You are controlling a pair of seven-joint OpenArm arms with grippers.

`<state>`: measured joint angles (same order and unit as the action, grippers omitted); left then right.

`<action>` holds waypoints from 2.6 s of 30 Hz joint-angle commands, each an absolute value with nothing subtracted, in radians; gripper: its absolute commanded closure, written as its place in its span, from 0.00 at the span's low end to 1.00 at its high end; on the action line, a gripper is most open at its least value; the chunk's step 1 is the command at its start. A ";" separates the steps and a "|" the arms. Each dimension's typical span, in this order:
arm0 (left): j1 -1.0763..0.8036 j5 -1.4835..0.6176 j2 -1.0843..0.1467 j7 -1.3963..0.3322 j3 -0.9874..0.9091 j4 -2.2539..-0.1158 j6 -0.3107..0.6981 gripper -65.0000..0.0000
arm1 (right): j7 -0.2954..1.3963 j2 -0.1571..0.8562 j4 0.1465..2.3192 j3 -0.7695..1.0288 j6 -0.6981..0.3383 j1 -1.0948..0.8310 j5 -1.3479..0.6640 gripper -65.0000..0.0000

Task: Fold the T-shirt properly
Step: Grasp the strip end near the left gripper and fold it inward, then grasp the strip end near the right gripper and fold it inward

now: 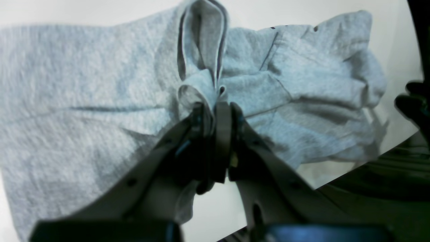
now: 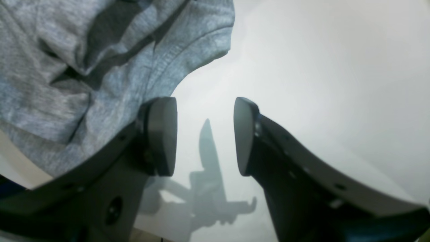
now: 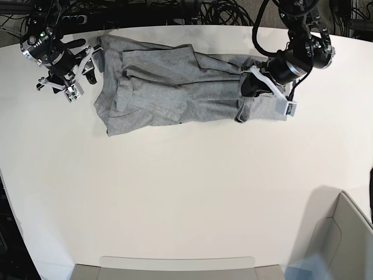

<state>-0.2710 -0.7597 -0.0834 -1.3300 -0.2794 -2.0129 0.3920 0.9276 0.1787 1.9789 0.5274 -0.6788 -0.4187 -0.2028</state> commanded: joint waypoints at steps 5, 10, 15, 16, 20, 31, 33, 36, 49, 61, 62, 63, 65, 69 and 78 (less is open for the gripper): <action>-0.265 -0.777 -0.088 -1.250 -0.202 -2.026 0.315 1.00 | 0.912 0.189 1.998 0.530 -0.698 -0.417 -0.206 0.58; -0.265 -0.776 -0.090 -1.241 -0.173 -1.997 0.315 1.00 | 0.912 0.189 1.998 0.530 -0.698 -0.417 -0.206 0.58; -0.265 -0.776 -0.091 -1.242 -0.166 -1.988 0.315 0.92 | 0.912 0.189 1.998 0.530 -0.698 -0.417 -0.206 0.58; -0.265 -0.776 -0.093 -1.242 -0.166 -1.988 0.315 0.82 | 0.912 0.189 1.998 0.530 -0.698 -0.417 -0.208 0.58; -0.268 -0.783 -0.090 -1.242 -0.170 -2.002 0.315 0.65 | 0.912 0.189 1.998 0.532 -0.698 -0.415 -0.213 0.58; -0.269 -0.905 -0.097 -1.241 -0.179 -1.998 0.317 0.76 | 0.911 0.162 1.943 0.615 -0.698 -0.392 -0.395 0.58; -0.271 -0.905 -0.097 -1.241 -0.179 -1.997 0.317 0.76 | 0.912 0.157 1.860 0.685 -0.698 -0.383 -0.518 0.58; -0.271 -0.905 -0.097 -1.241 -0.179 -1.997 0.317 0.76 | 0.914 0.166 1.735 0.717 -0.698 -0.390 -0.628 0.58; -0.271 -0.905 -0.124 -1.241 -0.174 -1.983 0.318 0.76 | 0.914 0.249 1.432 0.611 -0.698 -0.352 -0.845 0.58; -0.272 -0.905 -0.125 -1.241 -0.174 -1.977 0.320 0.76 | 0.914 0.157 1.434 0.484 -0.698 -0.303 -0.843 0.58; -0.272 -0.905 -0.125 -1.241 -0.174 -1.977 0.320 0.76 | 0.914 0.148 1.431 0.470 -0.698 -0.295 -0.842 0.58; -0.272 -0.905 -0.125 -1.241 -0.173 -1.977 0.320 0.76 | 0.912 0.143 1.429 0.461 -0.698 -0.291 -0.842 0.58; -0.272 -0.905 -0.125 -1.241 -0.170 -1.977 0.320 0.76 | 0.911 0.136 1.434 0.444 -0.698 -0.285 -0.823 0.58; -0.272 -0.905 -0.125 -1.242 -0.170 -1.977 0.320 0.76 | 0.911 0.102 1.435 0.433 -0.698 -0.259 -0.763 0.58; -0.272 -0.905 -0.125 -1.247 -0.171 -1.977 0.320 0.76 | 0.911 0.005 1.443 0.429 -0.698 -0.162 -0.412 0.80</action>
